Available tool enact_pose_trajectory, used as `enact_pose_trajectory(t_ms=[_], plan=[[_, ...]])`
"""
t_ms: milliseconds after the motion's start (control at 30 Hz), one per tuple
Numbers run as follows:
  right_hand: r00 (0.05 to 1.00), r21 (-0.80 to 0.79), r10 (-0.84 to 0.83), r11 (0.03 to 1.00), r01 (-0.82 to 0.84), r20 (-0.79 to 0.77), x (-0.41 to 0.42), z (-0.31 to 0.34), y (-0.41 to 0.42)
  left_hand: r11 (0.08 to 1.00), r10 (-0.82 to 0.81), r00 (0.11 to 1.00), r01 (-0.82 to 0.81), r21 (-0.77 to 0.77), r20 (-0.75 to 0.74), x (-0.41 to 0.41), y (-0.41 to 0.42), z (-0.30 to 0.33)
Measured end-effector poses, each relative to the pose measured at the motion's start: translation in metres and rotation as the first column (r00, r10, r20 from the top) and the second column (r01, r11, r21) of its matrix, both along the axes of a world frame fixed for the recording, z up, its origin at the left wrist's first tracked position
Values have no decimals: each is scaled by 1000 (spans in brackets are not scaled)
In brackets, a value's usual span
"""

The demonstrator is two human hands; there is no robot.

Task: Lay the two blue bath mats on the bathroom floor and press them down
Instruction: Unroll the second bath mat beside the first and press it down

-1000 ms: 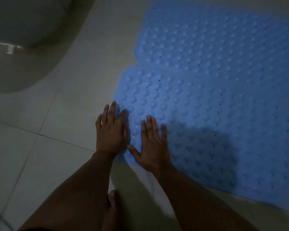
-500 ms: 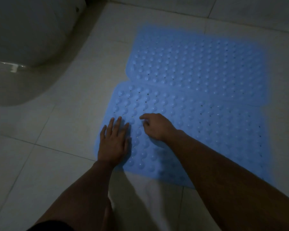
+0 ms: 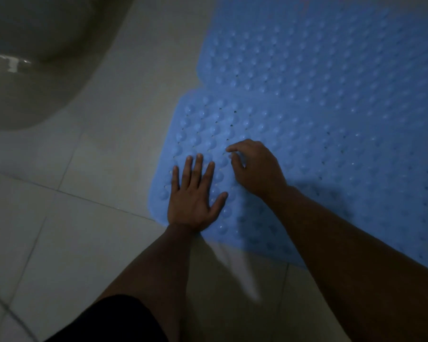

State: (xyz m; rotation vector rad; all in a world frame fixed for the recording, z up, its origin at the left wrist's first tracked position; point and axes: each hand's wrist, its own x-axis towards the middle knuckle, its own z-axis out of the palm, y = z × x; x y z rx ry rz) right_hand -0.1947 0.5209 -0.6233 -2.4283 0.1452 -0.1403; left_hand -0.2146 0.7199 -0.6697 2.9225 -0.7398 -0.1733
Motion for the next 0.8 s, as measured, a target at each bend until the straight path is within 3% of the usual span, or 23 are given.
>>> enact_pose_trajectory(t_ms=[133, 233, 300, 400, 500, 567, 633, 733, 800], plan=[[997, 1, 5, 1000, -5, -72, -11, -4, 4, 1000, 5, 995, -3, 25, -99, -8, 1, -2], [962, 56, 44, 998, -30, -270, 0, 14, 4, 997, 13, 973, -31, -74, -229, 0, 3, 11], [892, 12, 62, 998, -63, -448, 23, 31, 4, 967, 102, 940, -171, -189, -325, 22, 13, 36], [819, -95, 57, 986, -135, -571, 55, 46, 22, 918, 287, 938, -327, -223, -194, 60, 48, 64], [822, -114, 129, 967, -229, -555, 62, 50, 73, 920, 343, 938, -344, -188, -37, 76, 86, 67], [820, -111, 242, 932, -345, -518, 44, 38, 116, 915, 378, 926, -373, -155, 2, 73, 99, 60], [827, -212, 313, 869, -448, -467, 13, 12, 156, 897, 425, 905, -418, -142, 17, 68, 111, 52], [884, -368, 312, 822, -435, -350, -26, -20, 183, 878, 468, 883, -460, -131, 42, 64, 128, 43], [894, -384, 322, 818, -428, -311, -35, -30, 184, 875, 478, 877, -471, -111, 43, 63, 136, 37]])
